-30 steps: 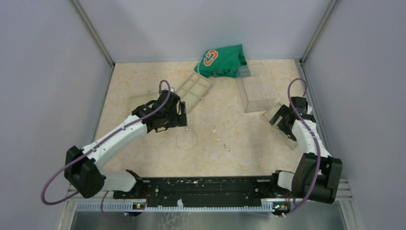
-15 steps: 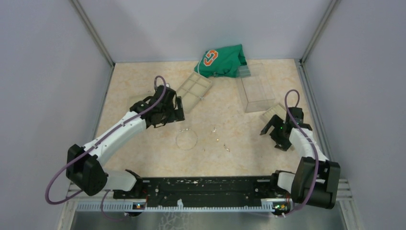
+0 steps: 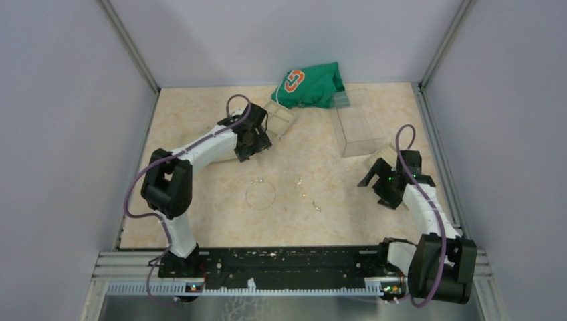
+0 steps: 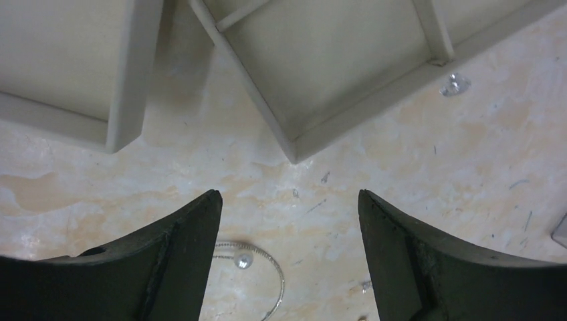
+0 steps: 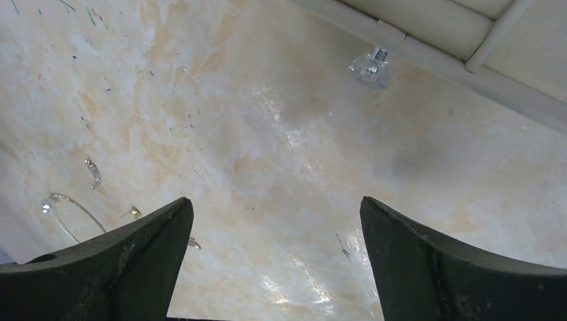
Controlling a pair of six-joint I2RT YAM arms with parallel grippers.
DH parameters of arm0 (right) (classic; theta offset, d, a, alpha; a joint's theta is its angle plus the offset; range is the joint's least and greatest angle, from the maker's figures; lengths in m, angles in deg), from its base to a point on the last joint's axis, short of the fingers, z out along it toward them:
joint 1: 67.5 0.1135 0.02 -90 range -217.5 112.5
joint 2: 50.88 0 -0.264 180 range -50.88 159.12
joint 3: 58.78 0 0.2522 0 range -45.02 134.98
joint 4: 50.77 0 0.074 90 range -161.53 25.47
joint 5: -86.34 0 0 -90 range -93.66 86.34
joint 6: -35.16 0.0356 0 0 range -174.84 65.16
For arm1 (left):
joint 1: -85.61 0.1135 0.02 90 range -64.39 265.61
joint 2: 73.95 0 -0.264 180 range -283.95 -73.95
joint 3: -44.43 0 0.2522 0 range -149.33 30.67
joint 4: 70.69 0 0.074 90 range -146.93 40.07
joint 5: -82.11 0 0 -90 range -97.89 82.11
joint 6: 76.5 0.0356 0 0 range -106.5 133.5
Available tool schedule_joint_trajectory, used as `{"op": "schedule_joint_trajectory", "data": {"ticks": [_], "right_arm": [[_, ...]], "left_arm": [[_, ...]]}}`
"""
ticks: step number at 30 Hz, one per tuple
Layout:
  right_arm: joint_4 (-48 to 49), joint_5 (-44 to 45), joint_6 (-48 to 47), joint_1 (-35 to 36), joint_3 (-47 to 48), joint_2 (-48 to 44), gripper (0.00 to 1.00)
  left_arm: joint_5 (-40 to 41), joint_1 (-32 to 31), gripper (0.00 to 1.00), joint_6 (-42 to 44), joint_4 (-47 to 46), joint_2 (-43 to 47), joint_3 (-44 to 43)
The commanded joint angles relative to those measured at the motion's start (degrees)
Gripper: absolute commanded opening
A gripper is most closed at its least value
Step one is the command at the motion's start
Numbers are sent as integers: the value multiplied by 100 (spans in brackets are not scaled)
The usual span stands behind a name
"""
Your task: Organize the mixed jewelry
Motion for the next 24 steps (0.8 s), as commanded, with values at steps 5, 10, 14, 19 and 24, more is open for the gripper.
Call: {"op": "schedule_joint_trajectory", "data": {"ticks": [5, 10, 14, 19, 24], "right_arm": [[-238, 48, -71, 41, 315, -341, 95], [-230, -25, -62, 41, 233, -364, 95], [-228, -20, -79, 41, 240, -334, 95], [-206, -12, -81, 41, 275, -261, 95], [-164, -74, -45, 41, 288, -159, 94]], "left_arm": [[512, 303, 73, -1346, -120, -481, -142], [342, 409, 65, -1265, -744, -668, 197], [233, 381, 50, -958, -516, -941, -59], [94, 315, 26, -389, -609, -811, 134], [118, 307, 6, 147, -747, -463, 509]]}}
